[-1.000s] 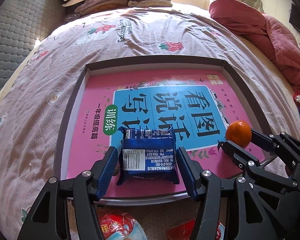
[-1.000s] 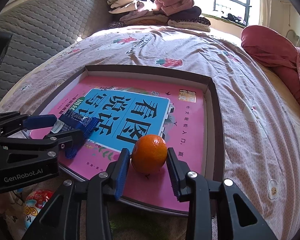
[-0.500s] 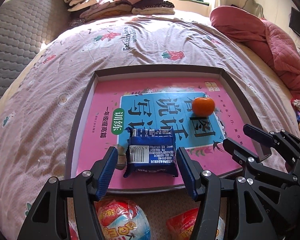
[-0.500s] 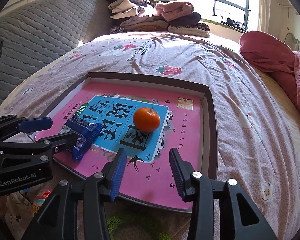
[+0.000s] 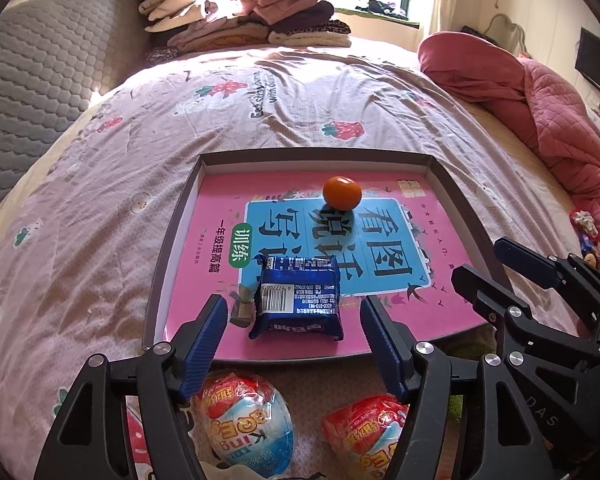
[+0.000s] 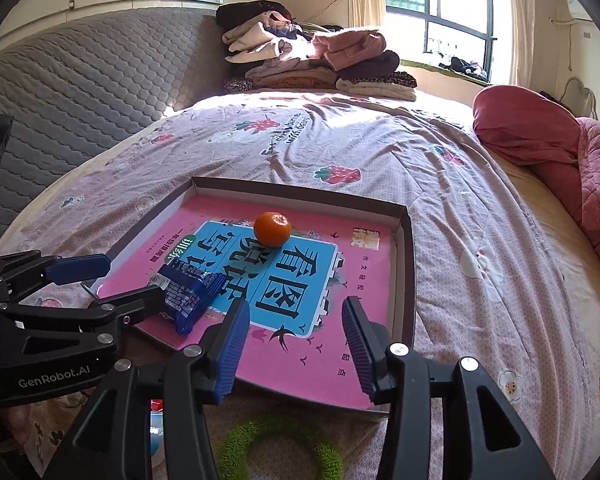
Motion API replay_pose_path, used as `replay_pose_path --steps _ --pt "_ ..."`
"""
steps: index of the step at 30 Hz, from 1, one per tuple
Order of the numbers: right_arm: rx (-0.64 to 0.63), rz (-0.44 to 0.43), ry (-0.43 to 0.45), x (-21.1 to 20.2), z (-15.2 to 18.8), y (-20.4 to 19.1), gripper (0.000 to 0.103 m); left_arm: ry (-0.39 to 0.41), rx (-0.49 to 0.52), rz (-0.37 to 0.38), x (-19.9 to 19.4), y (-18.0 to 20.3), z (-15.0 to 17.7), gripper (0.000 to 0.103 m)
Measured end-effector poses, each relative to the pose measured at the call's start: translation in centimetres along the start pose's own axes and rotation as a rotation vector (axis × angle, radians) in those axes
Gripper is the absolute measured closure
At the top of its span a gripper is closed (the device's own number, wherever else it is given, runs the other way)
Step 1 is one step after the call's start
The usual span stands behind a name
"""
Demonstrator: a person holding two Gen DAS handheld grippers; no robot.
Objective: Organize objects
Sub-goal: 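Open the right tool to drop the orange on the book while the left tool releases the packet, then pull both open tools back from the tray toward the remaining objects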
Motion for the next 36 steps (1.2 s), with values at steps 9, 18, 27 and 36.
replay_pose_path --steps 9,18,27,36 --pt "0.009 0.011 0.029 -1.5 -0.6 0.0 0.055 0.022 -0.035 0.017 -1.4 -0.4 -0.2 0.028" --pt "0.013 -0.001 0.062 -3.3 -1.1 -0.6 0.048 0.054 -0.042 0.027 -3.5 -1.0 -0.3 0.027" --pt "-0.013 -0.017 0.100 -5.4 -1.5 -2.0 0.045 0.093 -0.042 0.003 -5.8 -2.0 -0.1 0.027" --pt "-0.002 -0.029 0.132 -7.5 -1.7 -3.3 0.042 0.127 -0.052 0.013 -8.1 -2.4 0.6 0.026"
Point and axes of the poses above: each gripper's, at about its wrist camera, not at the fingertips, and x roughly the way its jaws point, y to its right, z to its underside, the point moved 9 cm from there along x, roughly the way its jaws point, and after that the axes turned 8 degrees about y, right-handed, at the moved point
